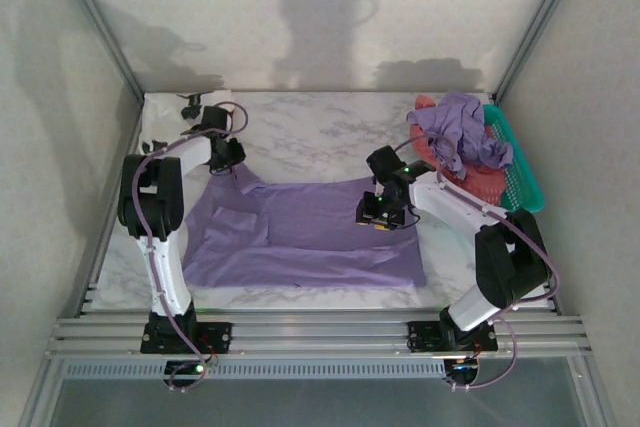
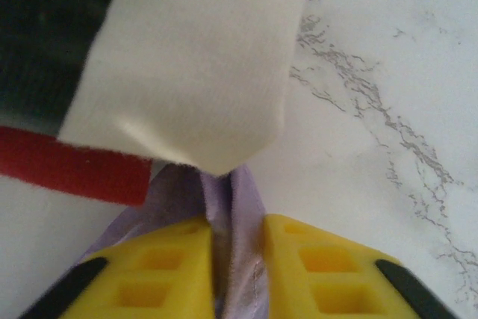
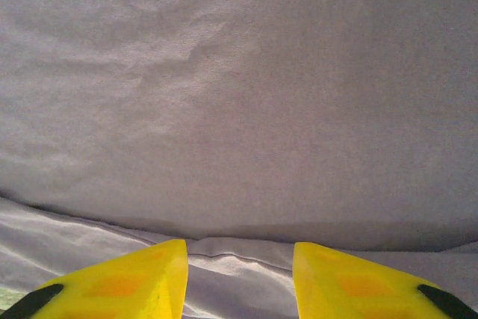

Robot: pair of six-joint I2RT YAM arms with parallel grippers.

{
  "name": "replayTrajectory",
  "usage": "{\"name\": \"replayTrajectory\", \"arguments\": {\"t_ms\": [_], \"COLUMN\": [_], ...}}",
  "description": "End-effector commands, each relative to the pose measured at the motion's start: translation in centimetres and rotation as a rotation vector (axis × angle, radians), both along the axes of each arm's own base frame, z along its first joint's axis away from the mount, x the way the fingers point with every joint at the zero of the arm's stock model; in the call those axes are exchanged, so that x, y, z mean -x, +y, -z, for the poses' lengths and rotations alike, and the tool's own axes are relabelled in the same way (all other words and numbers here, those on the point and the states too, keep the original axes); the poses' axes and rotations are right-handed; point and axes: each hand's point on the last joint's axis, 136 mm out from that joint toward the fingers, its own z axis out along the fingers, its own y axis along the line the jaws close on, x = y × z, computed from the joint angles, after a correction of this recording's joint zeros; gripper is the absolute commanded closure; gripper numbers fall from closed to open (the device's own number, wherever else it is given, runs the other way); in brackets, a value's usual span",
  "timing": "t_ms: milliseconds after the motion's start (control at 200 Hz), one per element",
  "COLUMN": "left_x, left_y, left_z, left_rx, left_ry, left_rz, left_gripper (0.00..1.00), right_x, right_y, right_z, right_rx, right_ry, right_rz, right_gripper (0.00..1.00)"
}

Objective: Fold and stack the t-shirts

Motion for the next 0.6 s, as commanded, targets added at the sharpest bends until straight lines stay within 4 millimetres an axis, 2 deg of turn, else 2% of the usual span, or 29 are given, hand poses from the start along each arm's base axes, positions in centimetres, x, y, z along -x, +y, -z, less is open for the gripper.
{"name": "replayTrajectory", "arguments": {"t_ms": [0,105,230,350,481,596], "left_x": [-0.1,0.0,0.4,1.1,1.7,2.1], "left_y": [0.8,0.8,0.7,0.6,0.6,0.4], "left_z": [0.1,-0.4,-0.9,-1.7,-2.3,-2.9], "left_rx": [-0.024,-0.023,-0.022,-0.019,-0.014,-0.001], "left_ry": [0.012,0.003,0.0,-0.011,-0.016,-0.026], "left_rz": [-0.009,-0.008,-0.003,-0.005,-0.008,-0.007], "left_gripper": [0.91,1.0,1.0,1.0,1.0,1.0], "right_x": [0.2,-0.5,-2.7,-5.6,-8.9,-11.8], "right_y": [-0.3,-1.6,-3.5,-5.6,-7.7,-8.0], "right_z": [-0.7,-1.1,-2.7,-3.8,-2.8,-2.7], "right_rx": [-0.002,0.039,0.113,0.264,0.439,0.5], "right_ry": [0.001,-0.032,-0.166,-0.283,-0.297,-0.362], "right_rz": [-0.001,0.053,0.129,0.158,0.17,0.191], "right_gripper": [0.57,0.58,0.56,0.54,0.54,0.55]}}
